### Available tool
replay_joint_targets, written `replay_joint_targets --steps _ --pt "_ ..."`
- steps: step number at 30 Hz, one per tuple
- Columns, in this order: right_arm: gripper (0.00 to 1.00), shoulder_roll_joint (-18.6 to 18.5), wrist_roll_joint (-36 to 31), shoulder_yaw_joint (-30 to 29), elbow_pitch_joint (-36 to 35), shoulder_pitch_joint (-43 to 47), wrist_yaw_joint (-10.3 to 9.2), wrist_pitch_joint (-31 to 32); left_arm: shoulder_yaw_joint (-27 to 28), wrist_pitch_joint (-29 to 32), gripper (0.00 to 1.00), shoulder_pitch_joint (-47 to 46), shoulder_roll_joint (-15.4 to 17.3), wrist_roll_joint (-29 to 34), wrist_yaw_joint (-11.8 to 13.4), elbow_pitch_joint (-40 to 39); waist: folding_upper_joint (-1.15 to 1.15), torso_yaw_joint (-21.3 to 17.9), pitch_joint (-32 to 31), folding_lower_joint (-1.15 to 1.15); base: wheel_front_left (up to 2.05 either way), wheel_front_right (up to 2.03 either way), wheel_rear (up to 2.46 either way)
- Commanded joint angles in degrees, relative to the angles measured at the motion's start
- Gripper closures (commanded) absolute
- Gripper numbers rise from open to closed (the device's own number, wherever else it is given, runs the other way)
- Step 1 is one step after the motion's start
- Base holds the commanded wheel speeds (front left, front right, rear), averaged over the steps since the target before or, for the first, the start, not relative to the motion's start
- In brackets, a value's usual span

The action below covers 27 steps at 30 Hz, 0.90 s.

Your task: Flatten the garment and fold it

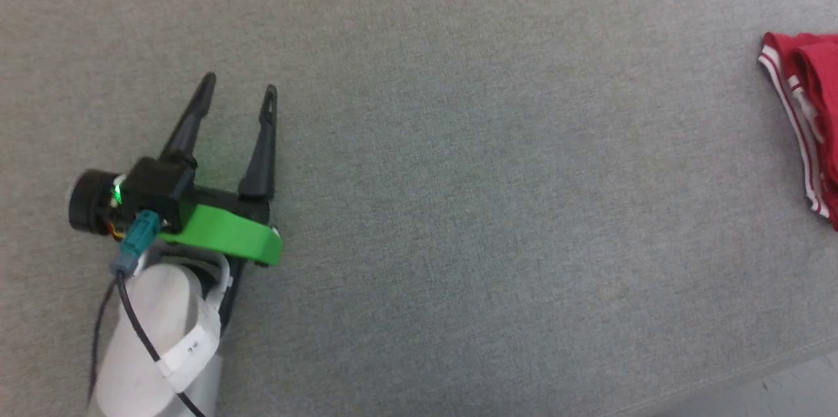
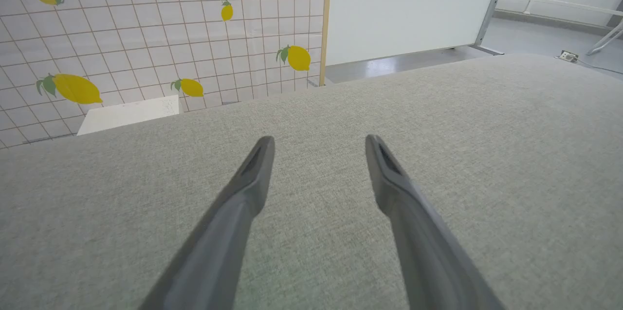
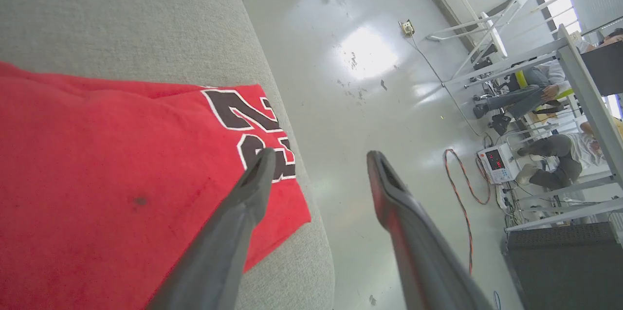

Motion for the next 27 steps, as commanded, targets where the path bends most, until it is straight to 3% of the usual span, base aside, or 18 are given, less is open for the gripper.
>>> replay_joint_targets --steps 1,7,16,22,27 --pt "0.0 0.24 0.39 -0.02 0.66 0.66 -0.11 -1.69 -0.17 -0.66 0.0 0.94 -0.58 -1.05 0.13 0.64 0.0 1.7 -4.49 -0.01 0.0 0.0 0.0" --pt "0.0 -0.09 6.82 2.39 4.32 2.27 -0.11 -9.69 -0.93 -2.34 0.0 3.85 -3.47 -3.17 0.23 4.64 0.0 4.81 -12.98 -0.01 0.0 0.0 0.0" --pt "0.0 5.0 19.44 11.28 2.49 8.8 -0.11 -18.26 -0.15 -2.98 0.0 9.12 -6.21 -6.23 0.51 8.38 0.0 9.07 -22.26 -0.01 0.0 0.0 0.0" --pt "0.0 10.56 24.2 16.19 -8.55 18.27 -0.11 -19.94 0.19 -3.0 0.0 11.34 -7.5 -7.06 0.83 9.41 0.0 12.8 -25.57 -0.01 0.0 0.0 0.0" --pt "0.0 17.87 22.69 15.93 -20.54 27.17 -0.11 -20.04 0.28 -3.01 0.0 12.64 -8.23 -7.74 0.92 10.41 0.0 15.35 -27.3 -0.01 0.0 0.0 0.0"
